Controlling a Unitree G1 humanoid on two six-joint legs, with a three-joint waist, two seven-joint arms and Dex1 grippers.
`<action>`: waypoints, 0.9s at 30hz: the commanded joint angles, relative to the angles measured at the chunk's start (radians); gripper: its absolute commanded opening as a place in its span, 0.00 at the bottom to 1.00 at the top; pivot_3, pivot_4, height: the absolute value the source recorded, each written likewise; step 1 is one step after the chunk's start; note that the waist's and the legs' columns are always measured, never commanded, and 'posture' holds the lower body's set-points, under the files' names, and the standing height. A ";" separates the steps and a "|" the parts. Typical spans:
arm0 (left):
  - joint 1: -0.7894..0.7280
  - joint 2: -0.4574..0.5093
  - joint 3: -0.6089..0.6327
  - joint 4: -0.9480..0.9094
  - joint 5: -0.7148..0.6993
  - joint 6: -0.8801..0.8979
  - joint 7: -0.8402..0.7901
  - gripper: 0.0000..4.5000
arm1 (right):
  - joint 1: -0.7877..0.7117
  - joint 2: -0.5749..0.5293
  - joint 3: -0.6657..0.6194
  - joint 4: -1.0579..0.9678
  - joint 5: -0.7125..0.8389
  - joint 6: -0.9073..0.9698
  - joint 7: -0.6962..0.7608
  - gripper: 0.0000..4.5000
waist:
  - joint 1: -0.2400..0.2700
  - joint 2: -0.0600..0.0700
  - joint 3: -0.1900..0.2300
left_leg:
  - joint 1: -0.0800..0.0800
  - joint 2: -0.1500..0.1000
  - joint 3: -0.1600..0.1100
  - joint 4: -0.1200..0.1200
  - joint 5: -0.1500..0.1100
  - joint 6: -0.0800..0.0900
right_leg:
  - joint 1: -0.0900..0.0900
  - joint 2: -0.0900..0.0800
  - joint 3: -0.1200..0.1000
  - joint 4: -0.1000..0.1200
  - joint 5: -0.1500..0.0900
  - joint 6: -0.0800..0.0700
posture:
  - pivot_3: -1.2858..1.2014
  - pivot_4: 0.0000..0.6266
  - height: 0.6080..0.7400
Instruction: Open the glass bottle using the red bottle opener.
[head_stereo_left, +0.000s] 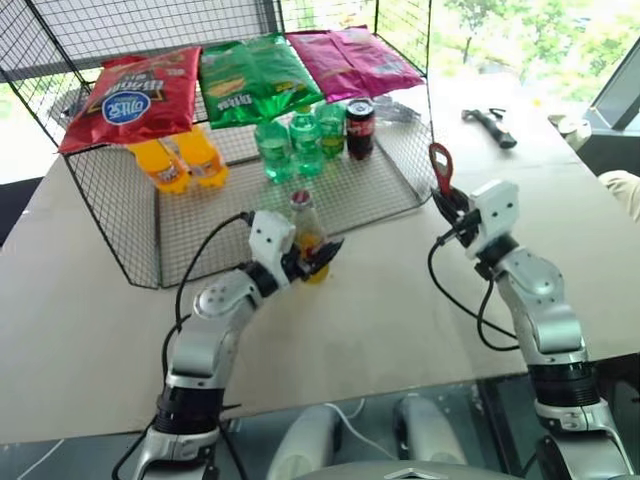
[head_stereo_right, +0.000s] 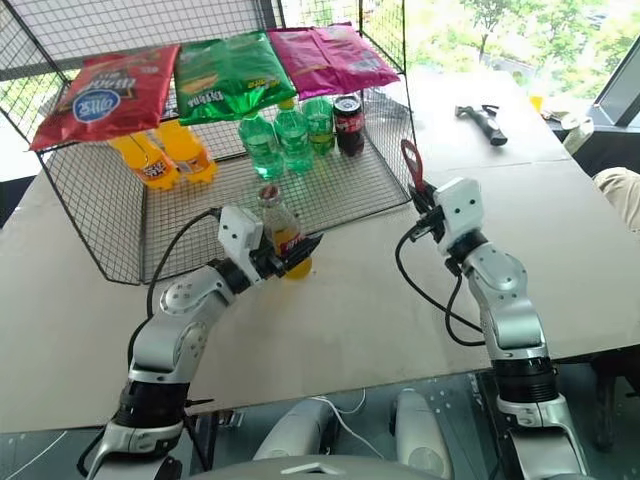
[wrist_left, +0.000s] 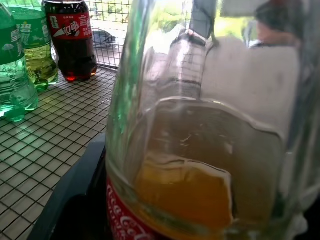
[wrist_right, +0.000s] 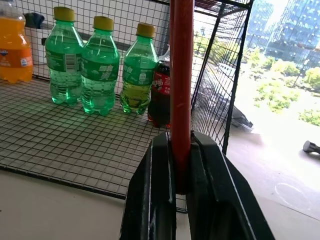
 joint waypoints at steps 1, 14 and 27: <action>0.032 -0.017 -0.026 -0.045 0.005 -0.059 0.001 0.63 | -0.018 0.002 -0.009 -0.012 0.006 -0.032 0.008 0.00 | 0.000 0.000 0.000 | 0.000 0.000 0.000 0.000 0.000 0.000 | 0.000 0.000 0.000 0.000 0.000 0.000 | 0.52 0.24 1.00; 0.031 -0.051 -0.017 -0.019 0.020 -0.164 0.037 0.99 | -0.030 -0.001 -0.009 -0.007 0.005 -0.040 0.019 0.00 | 0.000 0.000 0.000 | 0.000 0.000 0.000 0.000 0.000 0.000 | 0.000 0.000 0.000 0.000 0.000 0.000 | 0.52 0.24 1.00; -0.003 -0.078 -0.007 -0.058 -0.035 -0.246 0.030 0.99 | -0.045 -0.008 -0.002 0.009 -0.001 -0.046 0.045 0.00 | 0.000 0.000 0.000 | 0.000 0.000 0.000 0.000 0.000 0.000 | 0.000 0.000 0.000 0.000 0.000 0.000 | 0.52 0.24 1.00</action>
